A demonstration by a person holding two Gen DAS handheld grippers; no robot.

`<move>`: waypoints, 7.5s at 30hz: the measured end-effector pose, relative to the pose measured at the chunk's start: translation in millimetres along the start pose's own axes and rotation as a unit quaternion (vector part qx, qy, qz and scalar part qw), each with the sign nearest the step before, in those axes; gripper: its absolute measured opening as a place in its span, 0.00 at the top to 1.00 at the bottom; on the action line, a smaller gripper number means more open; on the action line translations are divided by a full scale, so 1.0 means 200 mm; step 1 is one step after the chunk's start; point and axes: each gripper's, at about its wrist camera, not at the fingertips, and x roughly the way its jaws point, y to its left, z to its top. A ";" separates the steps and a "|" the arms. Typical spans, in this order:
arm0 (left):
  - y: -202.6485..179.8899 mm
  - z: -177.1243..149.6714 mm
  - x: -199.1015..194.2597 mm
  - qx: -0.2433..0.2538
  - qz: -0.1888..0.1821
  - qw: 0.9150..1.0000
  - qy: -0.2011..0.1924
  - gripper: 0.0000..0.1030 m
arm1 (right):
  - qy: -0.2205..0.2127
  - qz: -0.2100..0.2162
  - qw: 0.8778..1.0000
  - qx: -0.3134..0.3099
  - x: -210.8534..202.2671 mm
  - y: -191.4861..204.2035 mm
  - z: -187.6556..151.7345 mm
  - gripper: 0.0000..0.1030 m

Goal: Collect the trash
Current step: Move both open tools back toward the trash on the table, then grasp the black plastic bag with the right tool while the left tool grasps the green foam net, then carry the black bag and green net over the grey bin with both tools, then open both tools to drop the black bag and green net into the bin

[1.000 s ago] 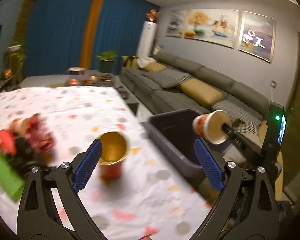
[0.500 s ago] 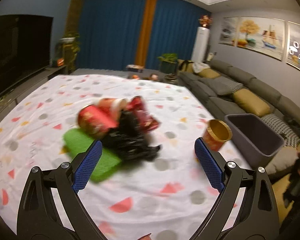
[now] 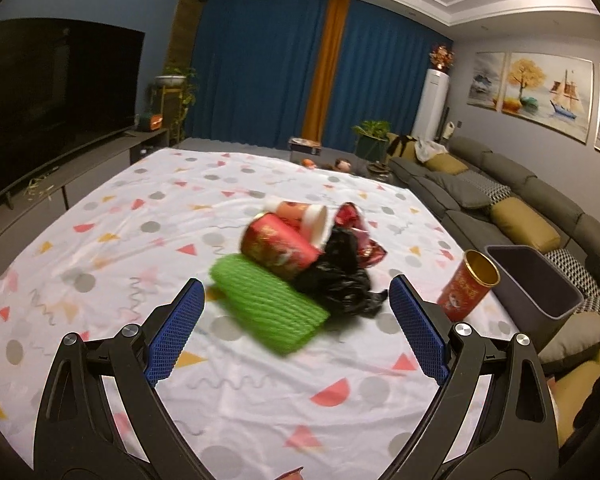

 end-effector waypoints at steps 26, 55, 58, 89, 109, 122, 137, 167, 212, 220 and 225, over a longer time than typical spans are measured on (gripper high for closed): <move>0.52 0.14 0.04 -0.049 0.061 0.997 -0.020 0.11 | 0.107 0.095 0.984 -0.104 0.52 0.85 -0.22 0.39; 0.36 0.06 0.22 0.003 0.015 1.000 0.023 0.11 | 0.130 0.096 0.982 -0.094 0.66 0.81 -0.27 0.95; 0.28 0.04 0.26 0.011 -0.008 0.999 0.040 0.11 | 0.116 0.099 0.985 -0.082 0.58 0.76 -0.24 0.95; 0.18 -0.07 0.71 -0.001 -0.049 0.980 0.192 0.76 | 0.079 0.106 0.990 -0.053 0.27 0.53 -0.20 0.96; 0.27 -0.01 0.32 -0.018 -0.081 0.990 0.117 0.91 | 0.064 0.106 0.991 -0.053 0.18 0.50 -0.17 0.96; 0.31 -0.02 0.20 -0.023 -0.079 0.991 0.101 0.91 | 0.044 0.102 0.992 -0.057 0.03 0.44 -0.13 0.96; 0.22 0.03 0.04 -0.011 -0.095 0.993 0.065 0.91 | 0.017 0.093 0.994 -0.054 -0.13 0.35 -0.09 0.96; -0.80 0.22 0.00 0.115 -0.228 0.967 0.016 0.91 | -0.047 -0.013 0.999 -0.021 -0.14 -0.15 0.15 0.96; -1.77 0.05 0.66 0.179 -0.300 0.933 0.084 0.91 | 0.016 -0.089 0.994 0.063 0.32 -0.75 0.21 0.96; -1.79 0.02 0.70 0.181 -0.309 0.929 0.095 0.90 | 0.024 -0.092 0.994 0.063 0.34 -0.75 0.22 0.96; -1.77 0.00 0.72 0.187 -0.316 0.925 0.093 0.78 | 0.030 -0.094 0.993 0.068 0.36 -0.76 0.21 0.95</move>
